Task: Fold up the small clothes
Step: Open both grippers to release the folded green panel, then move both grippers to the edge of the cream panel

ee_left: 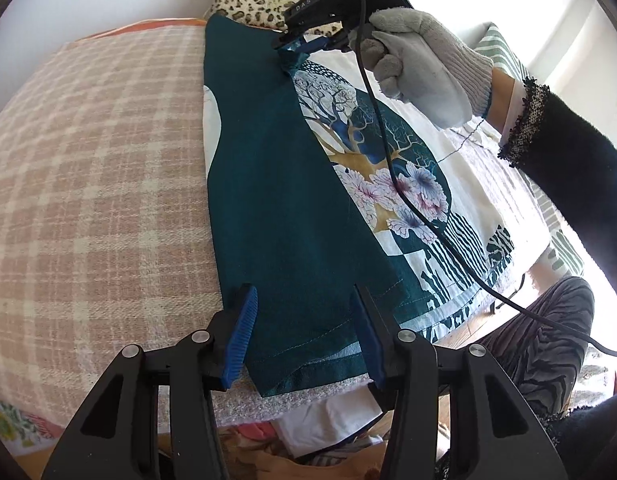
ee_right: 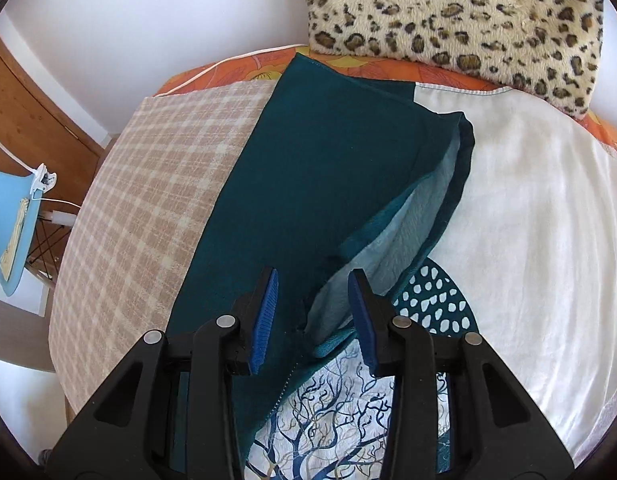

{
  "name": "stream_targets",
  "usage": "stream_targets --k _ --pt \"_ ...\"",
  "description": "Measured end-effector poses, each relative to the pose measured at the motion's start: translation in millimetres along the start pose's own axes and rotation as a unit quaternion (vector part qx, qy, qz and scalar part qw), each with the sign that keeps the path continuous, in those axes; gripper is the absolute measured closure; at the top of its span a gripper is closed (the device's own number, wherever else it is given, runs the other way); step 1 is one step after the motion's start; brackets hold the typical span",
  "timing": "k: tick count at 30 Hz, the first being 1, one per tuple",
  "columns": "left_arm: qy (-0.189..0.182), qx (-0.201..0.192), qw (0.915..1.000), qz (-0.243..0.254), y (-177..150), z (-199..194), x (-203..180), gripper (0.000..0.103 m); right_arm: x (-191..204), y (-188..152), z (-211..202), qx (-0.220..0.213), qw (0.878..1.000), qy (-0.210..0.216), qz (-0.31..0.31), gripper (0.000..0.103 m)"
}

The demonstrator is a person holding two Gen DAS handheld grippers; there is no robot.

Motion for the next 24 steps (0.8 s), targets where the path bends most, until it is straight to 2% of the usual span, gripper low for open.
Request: stream_targets --k 4,9,15,20,24 --pt "0.004 -0.01 0.9999 -0.003 1.8 -6.0 0.7 0.056 -29.4 -14.0 -21.8 -0.006 0.999 -0.023 0.025 0.064" --pt "0.018 -0.027 0.9994 0.016 4.9 -12.6 -8.3 0.056 -48.5 -32.6 -62.8 -0.03 0.998 -0.046 0.021 0.064" --pt "0.044 -0.063 0.9953 0.059 11.1 -22.3 -25.2 0.056 -67.5 -60.8 -113.3 -0.07 0.996 -0.045 0.031 0.064" --pt "0.049 -0.08 0.9934 0.065 11.6 -27.8 -35.6 0.056 -80.8 -91.5 -151.8 -0.095 0.994 -0.044 0.036 0.064" --pt "0.041 -0.084 0.9942 0.054 7.2 -26.0 -45.5 0.053 -92.3 -118.3 -183.4 -0.118 0.991 -0.05 0.036 0.055"
Point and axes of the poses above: each gripper's, at about its wrist camera, not at the fingertips, and z roughly the way its jaws point, x to its left, y to its top, the point moved 4 cm from there along z, roughly the way its jaws point, and after that the axes turned 1 degree about y, right-handed, at the moved point
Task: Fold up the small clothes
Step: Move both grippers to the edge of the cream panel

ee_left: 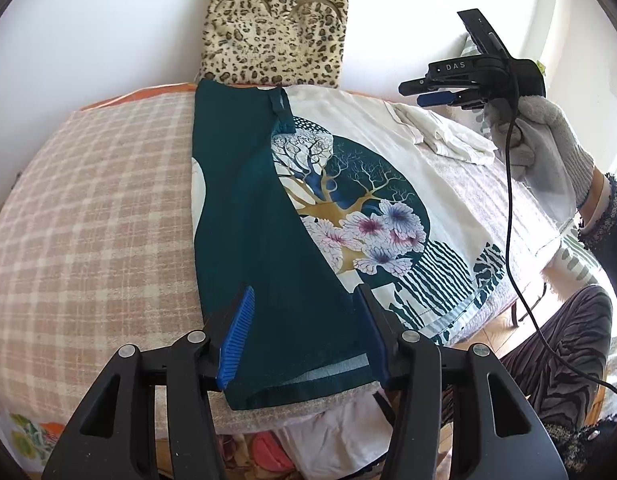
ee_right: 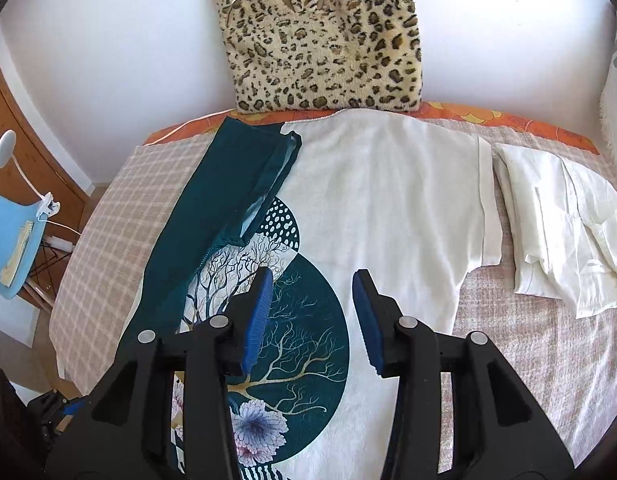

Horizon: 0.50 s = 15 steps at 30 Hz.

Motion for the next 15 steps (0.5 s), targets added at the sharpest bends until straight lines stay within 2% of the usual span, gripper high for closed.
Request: stream_targets --k 8,12,15 --pt "-0.02 0.002 0.9984 0.052 -7.5 6.1 -55.7 0.053 -48.3 -23.0 -49.7 -0.03 0.999 -0.016 0.023 0.051" --pt "-0.057 0.006 0.9971 0.05 -5.3 19.3 -87.4 0.053 -79.2 -28.4 -66.6 -0.036 0.998 -0.024 0.039 0.05" --pt "-0.075 0.008 0.9949 0.067 -3.5 30.3 -115.8 0.053 -104.1 -29.3 -76.6 -0.041 0.997 -0.031 0.053 0.05"
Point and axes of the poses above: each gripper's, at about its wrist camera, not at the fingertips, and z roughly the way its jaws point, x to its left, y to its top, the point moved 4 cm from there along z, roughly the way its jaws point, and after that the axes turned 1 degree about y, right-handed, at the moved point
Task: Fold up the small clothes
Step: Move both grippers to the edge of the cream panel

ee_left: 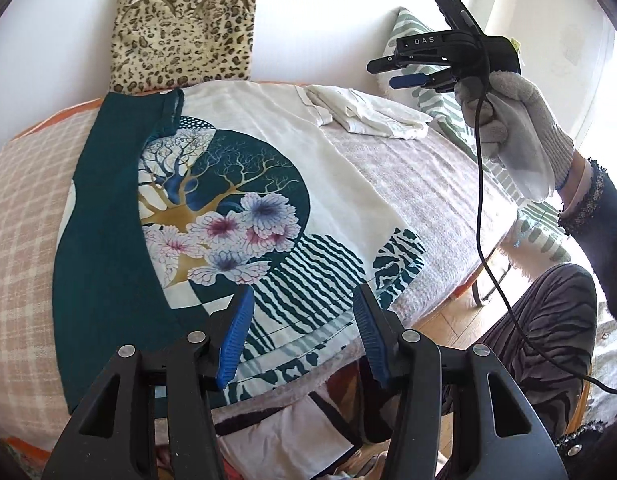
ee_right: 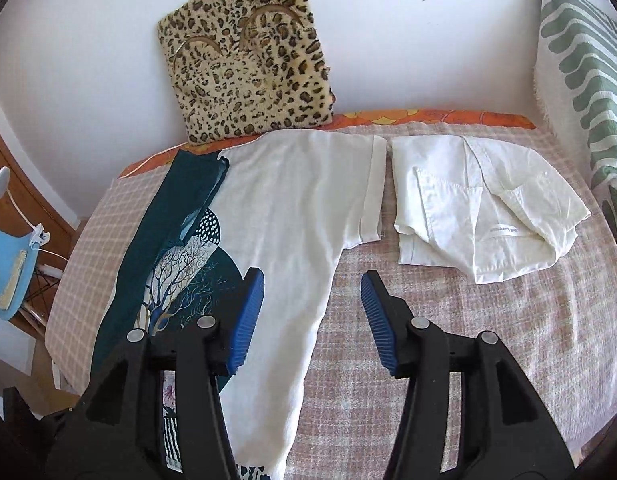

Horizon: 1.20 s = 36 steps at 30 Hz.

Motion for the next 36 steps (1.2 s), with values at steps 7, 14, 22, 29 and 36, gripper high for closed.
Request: stream_targets --k 7,14,22,29,36 --pt "-0.027 0.008 0.9991 0.032 9.1 29.0 -52.3 0.053 -55.4 17.2 -3.3 -0.003 0.999 0.017 0.045 0.05" --pt "-0.031 0.026 0.9974 0.06 13.2 56.3 -82.1 0.053 -75.6 55.5 16.3 -0.006 0.997 0.052 0.054 0.05" --pt "-0.016 0.043 0.9961 0.076 18.3 83.4 -93.2 0.054 -69.3 115.6 66.9 0.0 0.998 0.064 0.001 0.05" --pt "-0.005 0.051 0.9954 0.081 19.3 99.5 -92.1 0.062 -68.3 155.5 132.8 0.029 0.998 0.049 -0.024 0.05" --pt "-0.001 0.055 0.9944 0.09 19.1 105.6 -89.0 0.067 -70.9 175.8 198.4 0.062 0.997 0.044 -0.024 0.059"
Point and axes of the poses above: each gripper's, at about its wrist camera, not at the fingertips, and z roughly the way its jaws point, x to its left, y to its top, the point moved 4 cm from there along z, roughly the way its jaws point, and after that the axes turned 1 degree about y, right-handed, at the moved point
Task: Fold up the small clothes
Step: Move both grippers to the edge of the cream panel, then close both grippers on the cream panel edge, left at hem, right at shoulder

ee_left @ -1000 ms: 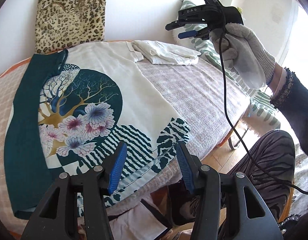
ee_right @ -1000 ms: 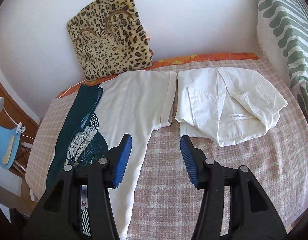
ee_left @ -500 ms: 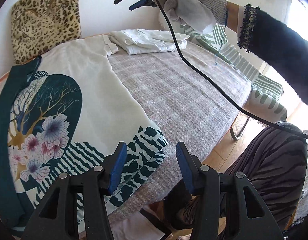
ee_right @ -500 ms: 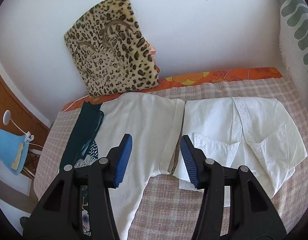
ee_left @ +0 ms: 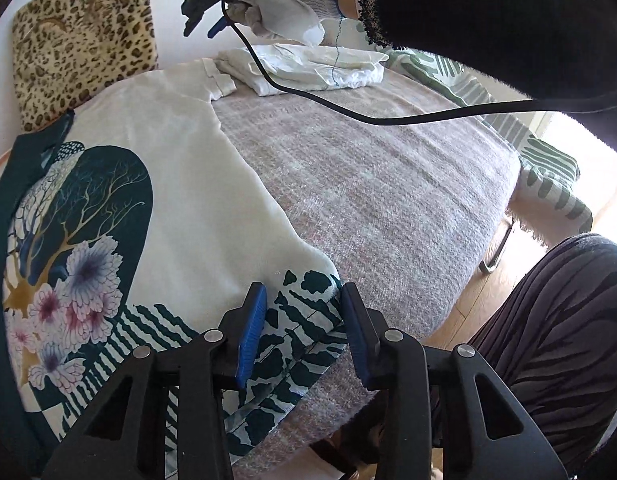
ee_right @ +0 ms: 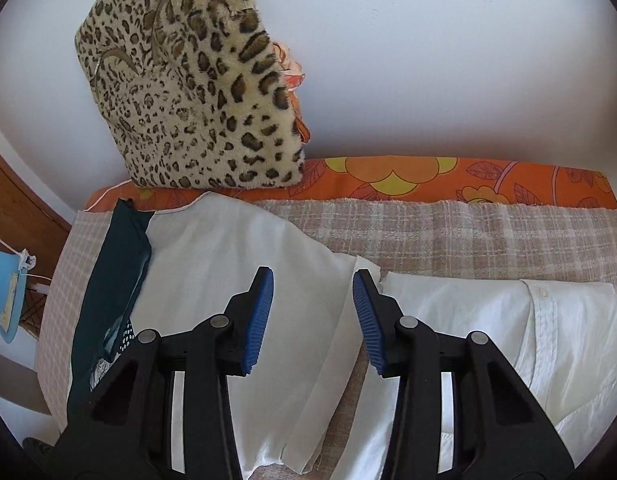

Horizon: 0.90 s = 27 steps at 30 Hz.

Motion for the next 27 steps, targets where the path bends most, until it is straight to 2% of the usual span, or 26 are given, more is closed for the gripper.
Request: stream_targets --k 6,8,13,17,18,19,21,24,27 --pt "-0.005 -0.003 1.0 -0.001 2.1 2.1 2.6 0.067 -5.1 14.0 43.6 0.022 1.0 -0.01 -0.007 0.059" --pt "-0.009 -0.004 0.9999 -0.006 2.5 2.2 3.7 0.067 -8.5 13.6 56.6 0.035 0.999 -0.026 -0.016 0.059" --pt "-0.012 -0.012 0.9996 -0.022 2.5 1.7 10.7 0.078 -24.4 6.2 78.0 0.071 0.996 -0.045 -0.011 0.058" --pt "-0.02 -0.018 0.999 -0.035 2.7 0.8 17.1 0.088 -22.6 -0.1 81.7 0.071 0.996 -0.047 -0.026 0.058" --pt "-0.027 -0.02 0.9985 -0.043 2.7 0.9 19.5 0.09 -20.7 -1.4 82.8 0.071 0.995 -0.055 -0.032 0.064" --pt "-0.033 -0.02 0.9979 -0.052 3.3 0.9 22.1 0.092 -19.0 -2.8 83.9 0.073 0.995 -0.06 -0.038 0.082" --pt "-0.047 -0.021 0.996 -0.073 4.2 0.2 27.6 0.096 -13.5 -4.5 84.3 0.075 0.994 -0.062 -0.045 0.094" --pt "-0.058 -0.024 0.9934 -0.096 2.2 -1.3 32.3 0.098 -1.3 -3.2 80.4 0.066 0.993 -0.07 -0.065 0.096" --pt "-0.067 -0.024 0.9922 -0.102 0.6 -3.8 32.1 0.099 2.4 1.4 76.8 0.062 0.993 -0.082 -0.059 0.097"
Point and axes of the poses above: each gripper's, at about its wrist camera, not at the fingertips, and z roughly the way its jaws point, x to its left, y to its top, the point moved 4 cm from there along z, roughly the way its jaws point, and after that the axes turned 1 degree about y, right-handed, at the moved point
